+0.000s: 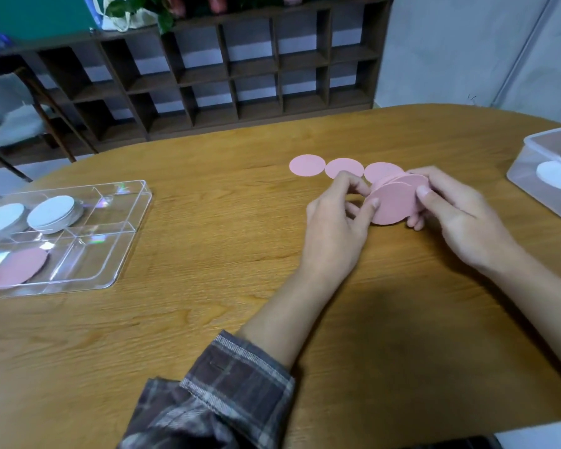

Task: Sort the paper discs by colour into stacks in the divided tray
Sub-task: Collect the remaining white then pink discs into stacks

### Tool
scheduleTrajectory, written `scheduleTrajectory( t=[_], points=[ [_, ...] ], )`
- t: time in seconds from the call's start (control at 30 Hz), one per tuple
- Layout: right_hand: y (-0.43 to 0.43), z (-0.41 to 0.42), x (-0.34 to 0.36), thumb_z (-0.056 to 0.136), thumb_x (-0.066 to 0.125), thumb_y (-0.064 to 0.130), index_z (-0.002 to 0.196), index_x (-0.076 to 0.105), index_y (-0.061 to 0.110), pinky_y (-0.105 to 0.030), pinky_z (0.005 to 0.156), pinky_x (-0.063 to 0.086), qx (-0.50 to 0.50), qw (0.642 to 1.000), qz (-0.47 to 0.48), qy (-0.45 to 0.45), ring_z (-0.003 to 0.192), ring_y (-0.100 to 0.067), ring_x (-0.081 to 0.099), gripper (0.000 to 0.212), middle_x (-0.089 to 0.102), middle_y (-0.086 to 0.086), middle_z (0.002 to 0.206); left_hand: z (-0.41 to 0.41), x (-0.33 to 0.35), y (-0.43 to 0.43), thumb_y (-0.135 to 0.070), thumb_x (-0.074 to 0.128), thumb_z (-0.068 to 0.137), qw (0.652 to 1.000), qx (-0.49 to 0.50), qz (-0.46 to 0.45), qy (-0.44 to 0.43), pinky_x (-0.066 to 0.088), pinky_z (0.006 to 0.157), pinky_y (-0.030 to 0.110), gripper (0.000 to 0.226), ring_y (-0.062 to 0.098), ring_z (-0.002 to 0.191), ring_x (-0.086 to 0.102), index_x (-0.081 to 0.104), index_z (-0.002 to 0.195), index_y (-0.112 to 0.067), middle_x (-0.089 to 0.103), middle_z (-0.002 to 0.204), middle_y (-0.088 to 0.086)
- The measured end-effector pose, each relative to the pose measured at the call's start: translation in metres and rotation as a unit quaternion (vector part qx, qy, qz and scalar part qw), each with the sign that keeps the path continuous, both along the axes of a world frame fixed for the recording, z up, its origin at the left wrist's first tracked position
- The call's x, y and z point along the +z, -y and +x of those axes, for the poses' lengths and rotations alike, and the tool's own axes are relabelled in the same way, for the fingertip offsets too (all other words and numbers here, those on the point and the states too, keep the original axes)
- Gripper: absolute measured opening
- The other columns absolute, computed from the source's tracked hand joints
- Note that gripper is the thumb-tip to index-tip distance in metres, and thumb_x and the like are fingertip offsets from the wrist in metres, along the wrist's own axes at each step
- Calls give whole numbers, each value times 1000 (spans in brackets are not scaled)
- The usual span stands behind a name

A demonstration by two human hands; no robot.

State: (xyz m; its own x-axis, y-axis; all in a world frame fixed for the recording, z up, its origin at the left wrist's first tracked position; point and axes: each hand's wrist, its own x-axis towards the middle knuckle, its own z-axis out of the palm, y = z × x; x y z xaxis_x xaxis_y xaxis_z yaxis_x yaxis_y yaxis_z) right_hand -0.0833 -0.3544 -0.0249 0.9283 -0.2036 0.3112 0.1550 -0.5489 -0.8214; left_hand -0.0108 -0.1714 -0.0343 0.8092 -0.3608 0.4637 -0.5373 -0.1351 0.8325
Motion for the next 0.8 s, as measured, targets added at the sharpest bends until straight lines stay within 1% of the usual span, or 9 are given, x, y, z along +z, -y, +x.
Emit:
scheduleTrajectory(
  t=[0.13,0.27,0.37,0.43,0.5,0.6,0.63,0.7,0.8],
  points=[
    [-5,0,-2,107,34,30,125,64,34,-61,79,46,-4,1000,-9,-2,77,-35,57,35,63,-15,83,1,-3,1,-13,78,91,1000,10,-2,-7,59,70,27,17,5,66,66,63,100,-12,73,90,-3],
    [-8,0,-4,103,32,46,139,56,40,-60,84,47,-2,999,-40,-26,81,-29,57,43,64,-7,83,3,-4,-1,-17,76,93,999,30,38,10,60,84,33,36,12,79,74,68,128,-18,80,99,2],
    [-10,-1,-4,100,34,57,148,44,48,-42,93,44,-17,997,-45,-53,88,-12,57,50,65,6,85,4,-7,0,-21,69,96,993,34,88,64,59,80,41,31,26,82,74,71,127,-17,80,96,7],
    [-15,-3,-4,106,40,48,157,31,43,-30,94,37,-22,994,-81,-71,102,-8,55,52,65,14,106,3,-7,1,-21,63,98,988,36,121,91,57,77,45,33,36,83,72,69,130,-15,78,94,11],
    [-20,-3,-2,106,44,39,162,18,34,-21,95,30,-29,987,-137,-80,118,-6,48,62,57,8,134,0,-5,1,-20,62,100,981,42,149,114,56,75,47,36,41,83,69,65,135,-13,76,92,15],
    [-19,-2,-4,106,44,36,163,14,28,-19,96,28,-39,980,-179,-73,128,-14,47,65,52,-2,148,-4,-1,1,-21,59,103,975,48,173,128,55,75,50,40,42,86,69,59,143,-12,75,95,16],
    [-18,-3,-4,106,45,34,163,19,27,-19,95,30,-45,979,-189,-63,126,-18,50,63,56,-6,143,-6,0,1,-21,57,104,973,48,180,135,55,74,50,42,42,87,68,57,145,-11,75,97,16],
    [-16,-5,-4,105,48,31,154,39,26,-22,85,34,-54,978,-196,-40,110,-22,58,50,67,-4,120,-10,2,2,-21,54,106,968,43,200,149,55,74,51,45,41,91,68,51,150,-11,73,105,13],
    [-12,-11,-3,103,51,31,128,56,20,-24,72,34,-59,978,-198,-19,85,-9,57,28,65,5,91,-16,4,3,-25,55,105,956,38,238,169,56,78,47,53,34,107,65,43,155,-12,69,126,6]
  ],
)
